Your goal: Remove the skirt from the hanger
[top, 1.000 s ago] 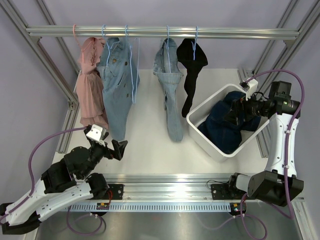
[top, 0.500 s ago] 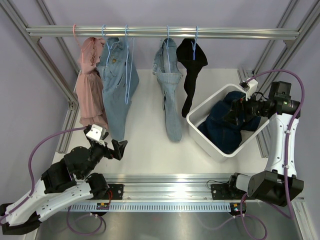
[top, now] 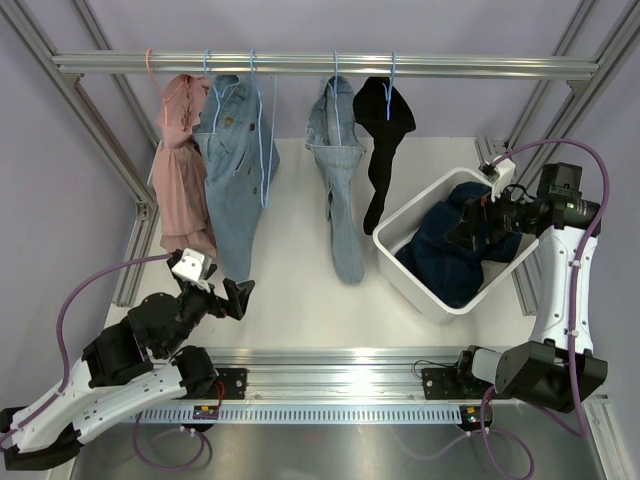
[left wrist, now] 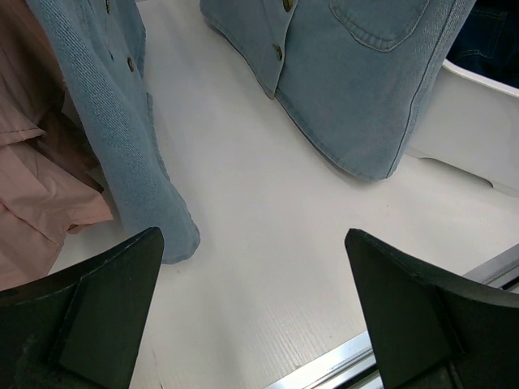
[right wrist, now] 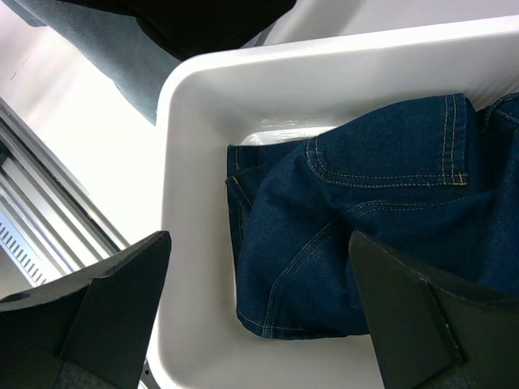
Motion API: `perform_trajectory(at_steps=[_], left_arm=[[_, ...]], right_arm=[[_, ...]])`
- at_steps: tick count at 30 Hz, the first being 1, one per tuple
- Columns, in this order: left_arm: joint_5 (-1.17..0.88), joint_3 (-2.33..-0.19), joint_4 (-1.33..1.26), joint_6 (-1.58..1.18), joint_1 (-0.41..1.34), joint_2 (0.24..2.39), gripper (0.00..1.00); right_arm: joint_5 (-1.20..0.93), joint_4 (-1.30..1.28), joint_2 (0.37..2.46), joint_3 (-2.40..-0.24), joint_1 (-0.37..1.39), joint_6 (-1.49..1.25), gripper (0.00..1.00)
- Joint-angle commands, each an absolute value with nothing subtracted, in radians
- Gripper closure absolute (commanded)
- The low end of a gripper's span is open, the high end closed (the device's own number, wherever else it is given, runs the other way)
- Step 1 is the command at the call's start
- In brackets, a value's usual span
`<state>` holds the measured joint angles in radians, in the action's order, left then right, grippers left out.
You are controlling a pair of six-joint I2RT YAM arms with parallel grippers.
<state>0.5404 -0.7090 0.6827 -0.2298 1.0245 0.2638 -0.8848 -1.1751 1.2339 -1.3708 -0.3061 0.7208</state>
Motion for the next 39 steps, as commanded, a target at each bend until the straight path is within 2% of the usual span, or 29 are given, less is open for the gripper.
perform_trajectory(at_steps=[1,14,21,28,32,39], left_arm=[[0.545,-0.707,0.630,-0.236,1.020,0.273,0.01],[0.563,-0.715,0.638,-0.241,1.019,0.278,0.01],[0.562,-0.810,0.637,-0.276,1.019,0.324,0.01],[0.555,-0.974,0.624,-0.299,1.019,0.448,0.01],[0.584,-1.139,0.618,-0.270,1.019,0.549,0.01],[0.612,-1.432,0.627,-0.160,1.019,0.808,0.01]], right_arm=[[-0.933,-1.192,1.235,-1.402,-0.313,0.739,0.01],[-1.103,-1.193,1.212,-1.442,-0.313,0.726,0.00],[-1.150,-1.204,1.161,-1.416,-0.311,0.750,0.00],[-1.155,-1.183,1.112,-1.348,-0.311,0.758,0.00],[-1.189,-1.161,1.104,-1.332,-0.308,0.739,0.01],[-1.226,-0.977,1.023,-1.220,-0.307,0.592,0.00]])
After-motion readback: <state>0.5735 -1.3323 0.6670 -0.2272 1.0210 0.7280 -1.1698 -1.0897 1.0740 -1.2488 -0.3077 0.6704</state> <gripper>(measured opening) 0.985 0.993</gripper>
